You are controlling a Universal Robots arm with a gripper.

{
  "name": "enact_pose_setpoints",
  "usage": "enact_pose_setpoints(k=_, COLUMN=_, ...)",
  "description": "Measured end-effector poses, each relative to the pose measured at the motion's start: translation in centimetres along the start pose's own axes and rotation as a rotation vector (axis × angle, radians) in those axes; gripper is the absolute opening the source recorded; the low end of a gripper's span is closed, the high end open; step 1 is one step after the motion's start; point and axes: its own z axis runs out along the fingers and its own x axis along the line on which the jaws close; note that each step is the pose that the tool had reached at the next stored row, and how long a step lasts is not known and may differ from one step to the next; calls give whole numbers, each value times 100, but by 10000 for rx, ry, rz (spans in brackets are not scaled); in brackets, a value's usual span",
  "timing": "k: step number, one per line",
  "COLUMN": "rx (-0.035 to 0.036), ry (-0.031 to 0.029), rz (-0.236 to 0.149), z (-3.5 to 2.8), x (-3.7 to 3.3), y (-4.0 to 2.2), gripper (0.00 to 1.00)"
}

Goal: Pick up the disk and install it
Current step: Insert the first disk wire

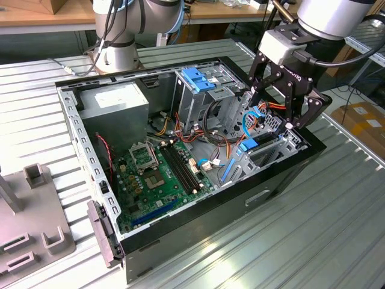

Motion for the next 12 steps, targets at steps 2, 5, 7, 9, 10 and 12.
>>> enact_pose_setpoints(k=2, rx=0, ry=-1, rz=0, z=0, x=0, y=0, gripper=80)
enact_pose_setpoints(k=5, rx=0, ry=0, rz=-1, z=1, x=0, y=-22, gripper=80)
enact_pose_setpoints(k=7, rx=0, ry=0, rz=-1, z=1, x=0, y=-43, gripper=80)
enact_pose_setpoints(k=9, rx=0, ry=0, rz=0, z=1, x=0, y=-63, gripper=80)
enact_pose_setpoints(k=10, rx=0, ry=0, rz=-1, z=2, x=0, y=-73, gripper=80)
enact_pose_setpoints(k=12, rx=0, ry=0, rz=0, z=2, x=0, y=-79, gripper=80)
